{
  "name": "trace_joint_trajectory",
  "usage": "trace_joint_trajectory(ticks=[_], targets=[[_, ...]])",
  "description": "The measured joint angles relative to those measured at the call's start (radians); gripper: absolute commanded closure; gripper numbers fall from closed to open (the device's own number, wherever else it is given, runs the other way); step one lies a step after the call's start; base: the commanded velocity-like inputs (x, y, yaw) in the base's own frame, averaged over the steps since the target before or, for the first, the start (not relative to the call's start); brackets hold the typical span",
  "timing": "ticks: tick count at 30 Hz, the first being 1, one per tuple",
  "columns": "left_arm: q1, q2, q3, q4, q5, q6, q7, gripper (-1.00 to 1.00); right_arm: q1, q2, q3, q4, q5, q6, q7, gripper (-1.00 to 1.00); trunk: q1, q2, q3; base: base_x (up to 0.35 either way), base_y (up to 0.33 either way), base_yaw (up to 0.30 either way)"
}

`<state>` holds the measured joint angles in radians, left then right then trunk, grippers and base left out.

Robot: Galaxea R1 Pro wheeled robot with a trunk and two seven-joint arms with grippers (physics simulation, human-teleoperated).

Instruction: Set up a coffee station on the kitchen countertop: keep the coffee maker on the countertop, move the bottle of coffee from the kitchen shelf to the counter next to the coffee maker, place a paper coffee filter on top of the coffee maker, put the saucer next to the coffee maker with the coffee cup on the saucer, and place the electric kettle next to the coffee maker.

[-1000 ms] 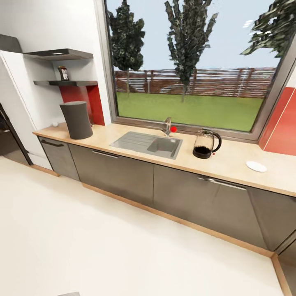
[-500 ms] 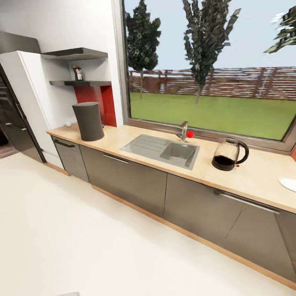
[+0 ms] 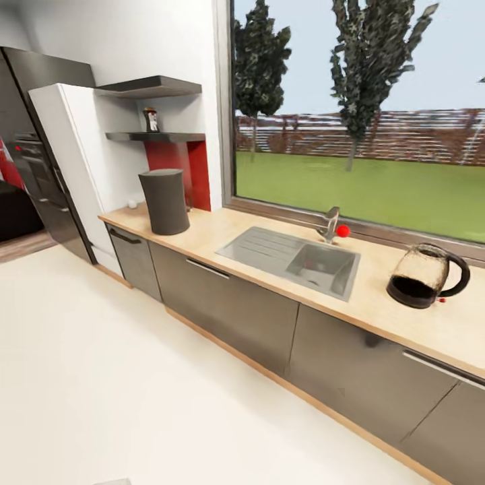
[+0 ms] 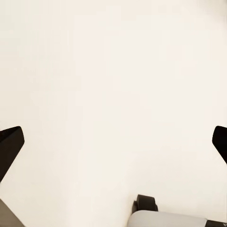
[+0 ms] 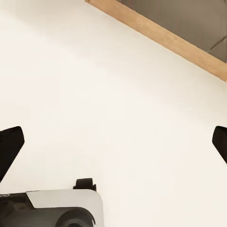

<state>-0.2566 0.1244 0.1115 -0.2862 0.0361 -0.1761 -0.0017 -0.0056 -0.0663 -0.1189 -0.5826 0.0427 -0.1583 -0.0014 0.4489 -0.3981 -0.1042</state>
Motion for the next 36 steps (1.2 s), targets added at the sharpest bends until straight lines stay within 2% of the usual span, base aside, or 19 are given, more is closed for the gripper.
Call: trace_joint_trajectory(ticks=[25, 36], targets=[[0.001, 0.000, 0.002, 0.000, 0.001, 0.000, -0.001, -1.00, 0.000, 0.003, 0.003, 0.001, 0.002, 0.000, 0.003, -1.00, 0.000, 0.000, 0.000, 0.302, 0.204, 0.178], [0.001, 0.001, 0.001, 0.001, 0.000, 0.000, -0.001, -1.00, 0.000, 0.003, 0.003, 0.001, 0.002, 0.000, 0.003, -1.00, 0.000, 0.000, 0.000, 0.320, 0.121, 0.177]])
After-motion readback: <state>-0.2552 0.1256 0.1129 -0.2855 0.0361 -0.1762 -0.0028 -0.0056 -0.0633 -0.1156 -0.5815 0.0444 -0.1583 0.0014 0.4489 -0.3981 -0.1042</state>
